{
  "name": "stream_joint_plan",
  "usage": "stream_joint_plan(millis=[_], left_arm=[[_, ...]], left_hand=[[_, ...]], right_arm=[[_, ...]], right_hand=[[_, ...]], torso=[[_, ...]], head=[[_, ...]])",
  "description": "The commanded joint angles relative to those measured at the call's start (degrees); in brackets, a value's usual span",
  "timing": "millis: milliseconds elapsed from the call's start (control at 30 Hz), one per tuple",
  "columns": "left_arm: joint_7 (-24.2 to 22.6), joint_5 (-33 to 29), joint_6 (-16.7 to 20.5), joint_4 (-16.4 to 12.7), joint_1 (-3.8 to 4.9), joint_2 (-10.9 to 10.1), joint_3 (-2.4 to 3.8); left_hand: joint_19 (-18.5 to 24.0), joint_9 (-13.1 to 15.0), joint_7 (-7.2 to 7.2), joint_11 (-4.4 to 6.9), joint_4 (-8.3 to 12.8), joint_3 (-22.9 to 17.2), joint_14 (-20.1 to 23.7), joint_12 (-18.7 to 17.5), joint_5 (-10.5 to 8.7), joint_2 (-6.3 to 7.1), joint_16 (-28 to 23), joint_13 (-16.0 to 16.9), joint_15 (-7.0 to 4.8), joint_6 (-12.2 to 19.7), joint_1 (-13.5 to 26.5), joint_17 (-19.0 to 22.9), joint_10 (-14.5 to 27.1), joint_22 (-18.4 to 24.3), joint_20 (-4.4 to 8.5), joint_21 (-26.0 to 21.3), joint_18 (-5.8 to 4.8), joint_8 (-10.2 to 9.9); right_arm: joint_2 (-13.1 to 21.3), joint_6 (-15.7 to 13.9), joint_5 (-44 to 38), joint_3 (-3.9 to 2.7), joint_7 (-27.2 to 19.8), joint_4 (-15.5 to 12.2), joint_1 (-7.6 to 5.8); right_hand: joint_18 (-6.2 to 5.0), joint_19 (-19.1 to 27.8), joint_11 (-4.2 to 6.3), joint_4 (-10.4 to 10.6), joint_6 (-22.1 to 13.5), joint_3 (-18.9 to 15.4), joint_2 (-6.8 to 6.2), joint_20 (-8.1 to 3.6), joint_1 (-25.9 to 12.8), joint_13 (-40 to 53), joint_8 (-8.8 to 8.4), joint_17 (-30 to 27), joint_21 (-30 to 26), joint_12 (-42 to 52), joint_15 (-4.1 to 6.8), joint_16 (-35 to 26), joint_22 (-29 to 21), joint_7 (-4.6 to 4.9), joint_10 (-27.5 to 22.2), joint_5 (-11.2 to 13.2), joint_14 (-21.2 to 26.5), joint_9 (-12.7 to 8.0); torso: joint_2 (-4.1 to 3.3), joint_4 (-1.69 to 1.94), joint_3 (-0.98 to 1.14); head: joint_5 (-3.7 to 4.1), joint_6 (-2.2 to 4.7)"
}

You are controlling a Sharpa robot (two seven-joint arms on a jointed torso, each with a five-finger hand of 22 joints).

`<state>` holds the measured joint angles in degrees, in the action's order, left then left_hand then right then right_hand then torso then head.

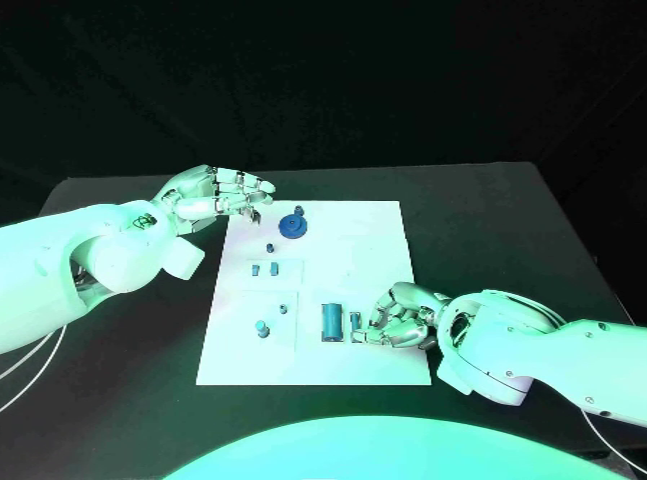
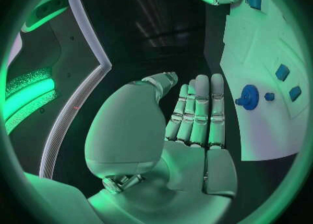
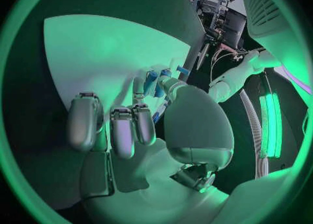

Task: Assemble the parts on the task board

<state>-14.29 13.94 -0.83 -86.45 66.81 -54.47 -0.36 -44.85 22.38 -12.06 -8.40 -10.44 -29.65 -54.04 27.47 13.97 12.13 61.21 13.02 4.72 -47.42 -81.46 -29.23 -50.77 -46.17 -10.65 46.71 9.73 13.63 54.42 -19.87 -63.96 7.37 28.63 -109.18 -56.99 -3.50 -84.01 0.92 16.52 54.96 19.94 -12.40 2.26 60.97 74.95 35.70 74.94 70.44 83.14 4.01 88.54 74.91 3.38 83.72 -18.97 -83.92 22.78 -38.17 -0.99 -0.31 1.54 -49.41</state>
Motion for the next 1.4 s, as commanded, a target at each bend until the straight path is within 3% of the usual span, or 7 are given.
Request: stream_joint_plan(millis=[33, 467, 800, 1400], left_arm=[[-0.2, -0.3, -0.9, -0.1, 0.02, 0.0, 0.03], [-0.2, -0.3, -1.0, 0.0, 0.02, 0.1, 0.03], [-0.2, -0.3, -1.0, 0.0, 0.02, 0.1, 0.03], [-0.2, -0.3, -1.0, 0.0, 0.01, 0.2, 0.03]], left_hand=[[-0.2, 0.0, 0.05, -0.04, -0.3, 0.1, 0.2, 0.3, 0.31, -0.3, 0.4, -0.1, -0.05, 0.2, 0.2, 0.1, 0.2, 0.0, 0.0, -0.2, 0.73, 0.2], [-0.2, 0.0, 0.05, -0.04, -0.3, 0.1, 0.2, 0.3, 0.31, -0.3, 0.4, -0.1, -0.05, 0.2, 0.2, 0.1, 0.2, 0.0, 0.0, -0.2, 0.73, 0.2], [-0.2, 0.0, 0.06, -0.02, -0.4, 0.0, 0.2, 0.4, 0.32, -0.34, 0.4, -0.1, -0.07, 0.3, 0.1, 0.1, 0.3, 0.1, 0.01, -0.3, 0.74, 0.2], [-0.3, 0.0, 0.06, -0.03, -0.5, 0.0, 0.3, 0.4, 0.31, -0.35, 0.4, -0.1, -0.07, 0.3, 0.1, 0.1, 0.3, 0.2, 0.01, -0.4, 0.74, 0.3]], right_arm=[[0.2, 0.8, 1.3, 0.0, -2.1, -0.2, 0.11], [0.1, 1.0, 1.4, 0.01, -1.3, 0.2, 0.3], [-0.8, 0.0, 0.4, 0.01, 0.0, 1.2, 0.32], [-0.9, -1.8, -1.1, -0.06, 0.5, 1.7, 0.27]], right_hand=[[0.23, -1.3, -0.23, 0.1, 0.3, -0.5, -0.26, -0.26, 0.1, 9.8, -0.21, 11.6, 0.2, 0.3, 0.2, 0.0, 10.7, 0.06, 2.3, 0.5, -5.4, -0.1], [0.25, -1.3, -0.17, 0.0, 0.4, -0.7, 0.46, -0.27, 1.0, 9.8, -0.23, 11.7, 0.3, 0.3, 0.24, 0.1, 10.8, -0.01, 2.4, 0.9, -5.4, -0.1], [0.27, -1.4, 0.04, -0.7, 0.6, -0.5, 1.24, -0.39, 4.3, 9.9, -0.13, 11.8, 0.5, 0.4, 0.4, 0.1, 10.8, -0.25, 2.4, 0.8, -5.4, -0.1], [0.26, -1.4, 0.06, -0.5, 0.7, -0.6, 1.46, -0.42, 4.6, 9.9, -0.07, 11.8, 0.4, 0.4, 0.43, 0.1, 10.8, -0.24, 2.5, 0.8, -5.4, -0.1]], torso=[[-0.03, 0.0, -0.01], [0.0, 0.0, -0.04], [-0.02, 0.03, -0.02], [0.04, 0.02, 0.0]], head=[[0.0, -0.1], [0.07, -0.11], [0.05, -0.19], [0.15, -0.07]])
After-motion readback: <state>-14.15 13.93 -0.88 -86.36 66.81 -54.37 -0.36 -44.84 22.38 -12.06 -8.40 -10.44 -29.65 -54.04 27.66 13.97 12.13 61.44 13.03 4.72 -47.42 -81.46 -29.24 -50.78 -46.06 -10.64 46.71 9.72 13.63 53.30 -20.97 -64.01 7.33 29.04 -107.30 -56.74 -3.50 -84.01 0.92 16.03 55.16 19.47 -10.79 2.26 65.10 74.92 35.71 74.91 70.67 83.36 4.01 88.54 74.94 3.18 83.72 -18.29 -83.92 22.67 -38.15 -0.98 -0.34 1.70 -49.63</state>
